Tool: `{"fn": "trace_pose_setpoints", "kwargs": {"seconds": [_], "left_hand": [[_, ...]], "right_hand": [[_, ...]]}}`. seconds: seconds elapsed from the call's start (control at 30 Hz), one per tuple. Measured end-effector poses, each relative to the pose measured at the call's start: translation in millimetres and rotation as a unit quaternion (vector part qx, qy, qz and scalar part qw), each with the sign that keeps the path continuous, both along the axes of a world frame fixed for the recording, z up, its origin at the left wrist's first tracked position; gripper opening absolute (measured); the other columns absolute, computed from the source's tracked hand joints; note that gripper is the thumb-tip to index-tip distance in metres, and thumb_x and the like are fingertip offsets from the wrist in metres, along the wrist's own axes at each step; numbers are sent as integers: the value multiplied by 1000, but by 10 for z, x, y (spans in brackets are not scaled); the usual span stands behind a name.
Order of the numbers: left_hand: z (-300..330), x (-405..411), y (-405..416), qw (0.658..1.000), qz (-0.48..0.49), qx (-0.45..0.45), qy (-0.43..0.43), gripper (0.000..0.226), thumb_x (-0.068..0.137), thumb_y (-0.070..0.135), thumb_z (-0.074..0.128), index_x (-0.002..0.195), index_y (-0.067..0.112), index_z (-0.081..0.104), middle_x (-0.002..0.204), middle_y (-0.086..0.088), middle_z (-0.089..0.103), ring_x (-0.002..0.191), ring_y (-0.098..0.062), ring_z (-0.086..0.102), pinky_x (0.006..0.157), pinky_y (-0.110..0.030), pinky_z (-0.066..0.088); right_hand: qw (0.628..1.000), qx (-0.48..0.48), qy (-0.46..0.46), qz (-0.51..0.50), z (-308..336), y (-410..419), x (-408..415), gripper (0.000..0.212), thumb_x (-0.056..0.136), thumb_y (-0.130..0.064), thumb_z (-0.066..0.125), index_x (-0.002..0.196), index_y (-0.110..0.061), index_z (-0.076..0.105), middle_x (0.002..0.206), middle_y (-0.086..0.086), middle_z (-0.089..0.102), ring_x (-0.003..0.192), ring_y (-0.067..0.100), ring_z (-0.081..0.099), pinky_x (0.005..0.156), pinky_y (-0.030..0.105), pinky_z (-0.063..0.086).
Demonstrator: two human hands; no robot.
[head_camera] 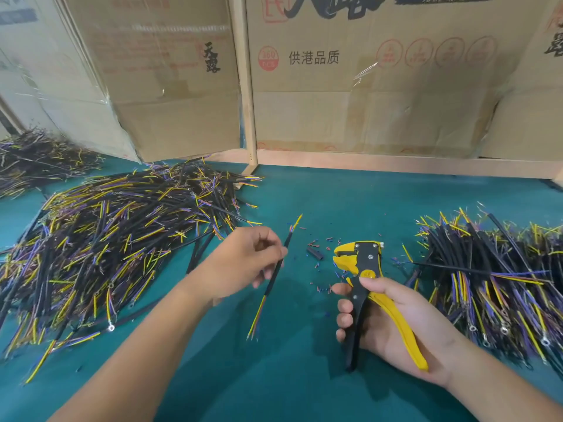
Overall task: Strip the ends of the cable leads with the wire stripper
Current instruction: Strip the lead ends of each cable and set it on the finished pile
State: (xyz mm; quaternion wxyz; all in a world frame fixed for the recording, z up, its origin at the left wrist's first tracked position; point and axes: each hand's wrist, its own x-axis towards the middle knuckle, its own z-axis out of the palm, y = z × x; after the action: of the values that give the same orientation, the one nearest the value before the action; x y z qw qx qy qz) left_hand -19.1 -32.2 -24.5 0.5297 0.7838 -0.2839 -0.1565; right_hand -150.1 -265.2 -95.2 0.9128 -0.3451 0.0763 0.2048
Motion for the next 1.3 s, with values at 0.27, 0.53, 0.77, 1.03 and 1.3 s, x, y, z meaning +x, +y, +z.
{"fn": "trace_pose_setpoints", "kwargs": {"seconds": [0.27,0.53,0.77,1.03,1.3], "left_hand": [[-22,-33,-122,980,69,-167,80,12,95,1,61,89,10,54,61,-5,58,49,-19,44,43,-23,40],[-3,-99,-170,969,73,-202,118,11,95,0,60,92,8,53,58,-2,58,48,-16,46,42,-22,42],[24,-104,-140,976,29,-203,75,15,97,-3,55,91,11,56,65,-7,58,52,-20,45,45,-24,43],[35,-180,-146,979,-53,-182,-75,16,89,5,64,96,15,54,75,3,55,64,-16,48,55,-25,47],[56,-220,-123,976,-84,-182,-88,18,90,5,65,97,18,55,76,9,56,63,-11,49,57,-20,45]], "right_hand": [[1000,3,-1,2,2,-17,21,47,86,-31,74,119,3,68,87,16,59,77,33,59,82,52,50],[1000,-12,6,-14,52,23,18,51,75,-30,83,113,2,70,83,15,58,72,31,59,75,51,52],[999,-25,25,-41,131,89,12,59,57,-27,91,105,3,73,78,14,56,65,31,58,69,47,54],[1000,0,5,6,34,-12,5,49,86,-31,74,120,3,67,86,17,58,77,33,59,82,53,49],[1000,7,1,11,46,-6,-4,49,90,-32,70,123,4,65,88,17,58,78,33,59,83,53,48]]}}
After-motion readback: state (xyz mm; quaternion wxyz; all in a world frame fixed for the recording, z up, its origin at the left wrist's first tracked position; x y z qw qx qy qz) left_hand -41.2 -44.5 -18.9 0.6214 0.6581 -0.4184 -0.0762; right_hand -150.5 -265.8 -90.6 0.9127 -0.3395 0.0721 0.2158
